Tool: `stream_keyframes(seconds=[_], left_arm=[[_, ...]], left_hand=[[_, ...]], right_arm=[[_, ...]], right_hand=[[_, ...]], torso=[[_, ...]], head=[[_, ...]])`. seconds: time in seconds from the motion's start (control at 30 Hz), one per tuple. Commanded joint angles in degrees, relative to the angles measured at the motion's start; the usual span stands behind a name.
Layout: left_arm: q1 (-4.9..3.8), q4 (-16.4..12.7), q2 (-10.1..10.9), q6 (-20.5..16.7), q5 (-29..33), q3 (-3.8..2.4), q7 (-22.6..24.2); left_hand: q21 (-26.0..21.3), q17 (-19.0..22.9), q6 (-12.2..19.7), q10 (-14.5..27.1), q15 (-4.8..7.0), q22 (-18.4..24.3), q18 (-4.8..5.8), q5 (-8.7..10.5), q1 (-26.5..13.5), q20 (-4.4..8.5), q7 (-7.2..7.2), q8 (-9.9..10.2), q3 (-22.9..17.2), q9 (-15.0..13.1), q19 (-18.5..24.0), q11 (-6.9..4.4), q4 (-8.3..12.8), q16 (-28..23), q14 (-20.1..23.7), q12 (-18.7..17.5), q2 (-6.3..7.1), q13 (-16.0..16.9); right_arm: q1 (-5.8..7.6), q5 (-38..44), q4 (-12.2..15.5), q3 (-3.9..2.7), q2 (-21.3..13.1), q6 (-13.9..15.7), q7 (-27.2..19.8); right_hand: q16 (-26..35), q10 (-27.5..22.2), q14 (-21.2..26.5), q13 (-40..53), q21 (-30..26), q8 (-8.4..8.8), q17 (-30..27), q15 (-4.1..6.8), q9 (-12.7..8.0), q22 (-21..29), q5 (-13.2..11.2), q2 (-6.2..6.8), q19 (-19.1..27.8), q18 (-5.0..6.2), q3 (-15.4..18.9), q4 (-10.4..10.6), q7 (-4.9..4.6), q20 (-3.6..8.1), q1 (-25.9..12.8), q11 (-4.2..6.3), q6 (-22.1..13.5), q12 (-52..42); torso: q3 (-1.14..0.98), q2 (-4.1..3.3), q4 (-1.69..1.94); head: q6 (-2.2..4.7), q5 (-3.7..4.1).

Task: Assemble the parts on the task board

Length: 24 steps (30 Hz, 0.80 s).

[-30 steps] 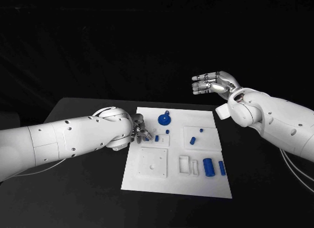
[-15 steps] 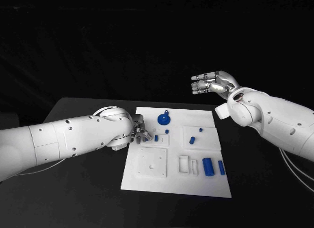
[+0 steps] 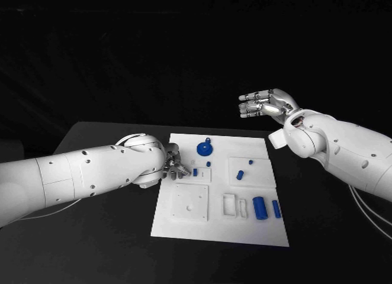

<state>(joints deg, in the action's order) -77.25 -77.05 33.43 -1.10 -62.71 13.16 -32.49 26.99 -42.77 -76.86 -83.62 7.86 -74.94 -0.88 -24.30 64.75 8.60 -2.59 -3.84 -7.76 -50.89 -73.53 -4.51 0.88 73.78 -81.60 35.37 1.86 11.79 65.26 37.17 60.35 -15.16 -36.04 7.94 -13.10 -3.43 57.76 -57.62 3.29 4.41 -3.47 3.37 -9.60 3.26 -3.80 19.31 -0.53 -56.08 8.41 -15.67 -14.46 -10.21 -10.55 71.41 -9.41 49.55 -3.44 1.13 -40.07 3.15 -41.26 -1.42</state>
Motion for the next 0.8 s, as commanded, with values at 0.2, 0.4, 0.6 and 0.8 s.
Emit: stream_keyframes(seconds=[0.2, 0.4, 0.6, 0.8], left_arm=[[0.81, -0.1, 0.4, 0.8, -0.9, 0.58, -0.5], [0.82, -0.3, 0.8, 0.3, -0.9, 0.57, -0.3], [0.9, -0.9, 1.5, -0.2, -0.9, 0.56, -0.1], [1.11, -2.4, 2.9, -1.6, -0.9, 0.53, 0.3]], left_hand=[[-0.7, 0.6, -0.8, -3.3, 0.01, -1.0, 0.07, 9.5, 1.9, -0.11, 0.02, -0.1, 1.6, 0.5, -0.6, -0.11, -8.1, -0.7, -0.3, -0.6, 4.82, 0.1], [-1.0, 1.0, -1.2, -3.2, -0.06, -1.0, 0.08, 15.9, 1.7, -0.16, 0.24, -0.2, 2.4, 0.3, -0.6, 0.02, -11.4, -1.0, -0.2, -0.9, 7.6, 0.1], [-1.1, 1.4, -1.2, -3.2, -0.12, -1.0, 0.01, 20.85, 0.9, -0.24, 0.45, -0.1, 2.7, 0.0, -0.6, 0.14, -12.8, -1.3, -0.2, -1.1, 8.83, 0.0], [-1.2, 1.7, -1.2, -3.2, -0.11, -1.0, -0.04, 21.25, 0.8, -0.25, 0.51, -0.1, 3.0, -0.2, -0.6, 0.18, -12.9, -1.5, -0.1, -1.4, 9.24, -0.1]], right_arm=[[-0.09, 0.4, -0.1, -0.03, 0.0, -0.9, -0.4], [-0.12, 0.4, -0.1, -0.03, 0.0, -0.9, -0.3], [-0.16, 0.3, 0.0, -0.03, -0.1, -1.0, -0.4], [-0.28, 0.2, 0.0, -0.03, -0.3, -1.0, -0.3]], right_hand=[[0.0, 0.0, 0.5, 0.0, -0.2, 0.29, 0.1, -0.09, -0.1, 0.0, 0.2, -0.24, 0.5, 0.63, 0.2, -0.3, -0.19, 0.1, -0.1, -0.31, -0.3, 0.1], [0.0, 0.0, 0.6, 0.0, -0.2, 0.29, 0.1, -0.11, -0.1, 0.0, 0.2, -0.22, 0.5, 0.63, 0.2, -0.4, -0.2, 0.08, -0.1, -0.33, -0.5, 0.1], [0.0, -0.1, 0.7, 0.0, -0.2, 0.29, 0.1, -0.15, -0.1, 0.0, 0.3, -0.19, 0.7, 0.61, 0.6, -0.2, -0.21, 0.03, -0.2, -0.35, -0.6, 0.1], [0.0, -0.2, 0.8, 0.0, -0.2, 0.31, 0.1, -0.16, -0.1, 0.0, 0.6, -0.41, 0.8, 0.61, 2.0, -0.3, -0.25, -0.03, 0.1, -0.4, -0.9, 0.1]], torso=[[0.02, 0.0, -0.01], [0.02, 0.01, 0.0], [0.01, 0.02, 0.02], [-0.01, 0.04, 0.05]], head=[[0.09, 0.07], [0.17, 0.14], [0.15, 0.12], [0.35, 0.01]])
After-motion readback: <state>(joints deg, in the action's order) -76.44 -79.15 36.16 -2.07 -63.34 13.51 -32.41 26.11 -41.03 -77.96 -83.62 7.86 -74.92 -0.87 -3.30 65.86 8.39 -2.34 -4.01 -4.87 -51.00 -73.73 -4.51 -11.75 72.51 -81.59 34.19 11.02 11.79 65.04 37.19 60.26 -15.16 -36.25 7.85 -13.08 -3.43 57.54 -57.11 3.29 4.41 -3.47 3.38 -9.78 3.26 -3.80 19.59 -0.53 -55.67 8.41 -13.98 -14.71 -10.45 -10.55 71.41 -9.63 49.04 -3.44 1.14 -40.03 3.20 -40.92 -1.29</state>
